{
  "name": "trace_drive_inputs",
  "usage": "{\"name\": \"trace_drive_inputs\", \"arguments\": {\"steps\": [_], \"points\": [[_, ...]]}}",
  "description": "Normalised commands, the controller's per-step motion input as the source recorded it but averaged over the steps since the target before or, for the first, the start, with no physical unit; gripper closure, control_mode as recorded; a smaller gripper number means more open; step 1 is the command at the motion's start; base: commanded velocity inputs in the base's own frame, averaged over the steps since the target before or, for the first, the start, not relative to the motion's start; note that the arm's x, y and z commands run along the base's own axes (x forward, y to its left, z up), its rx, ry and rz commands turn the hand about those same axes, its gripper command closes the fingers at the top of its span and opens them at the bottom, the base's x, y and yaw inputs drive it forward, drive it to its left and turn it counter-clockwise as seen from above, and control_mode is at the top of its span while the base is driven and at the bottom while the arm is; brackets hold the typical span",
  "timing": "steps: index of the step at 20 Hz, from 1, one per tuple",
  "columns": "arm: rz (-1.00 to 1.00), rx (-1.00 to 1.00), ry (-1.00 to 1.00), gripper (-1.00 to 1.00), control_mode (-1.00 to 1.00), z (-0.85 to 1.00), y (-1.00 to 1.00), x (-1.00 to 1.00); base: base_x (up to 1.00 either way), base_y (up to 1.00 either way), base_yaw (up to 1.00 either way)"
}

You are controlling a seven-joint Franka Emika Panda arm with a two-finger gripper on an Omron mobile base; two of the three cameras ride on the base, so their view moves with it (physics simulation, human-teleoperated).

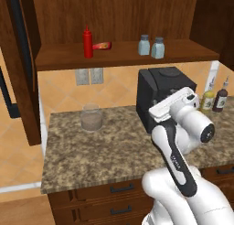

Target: Put the shaker and condiment bottle from the counter next to their counterparts in the cabinet.

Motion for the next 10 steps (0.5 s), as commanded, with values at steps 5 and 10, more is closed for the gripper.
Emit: {"name": "trace_drive_inputs", "arguments": {"steps": [5, 10], "points": [[0.02, -0.06, 0.28, -1.0, -1.0, -0.65, 0.01, -0.4, 0.0, 0.0, 0.0], [0.0, 0.0, 0.0, -1.0, -1.0, 0.0, 0.0, -0.04, 0.0, 0.0, 0.0]]}}
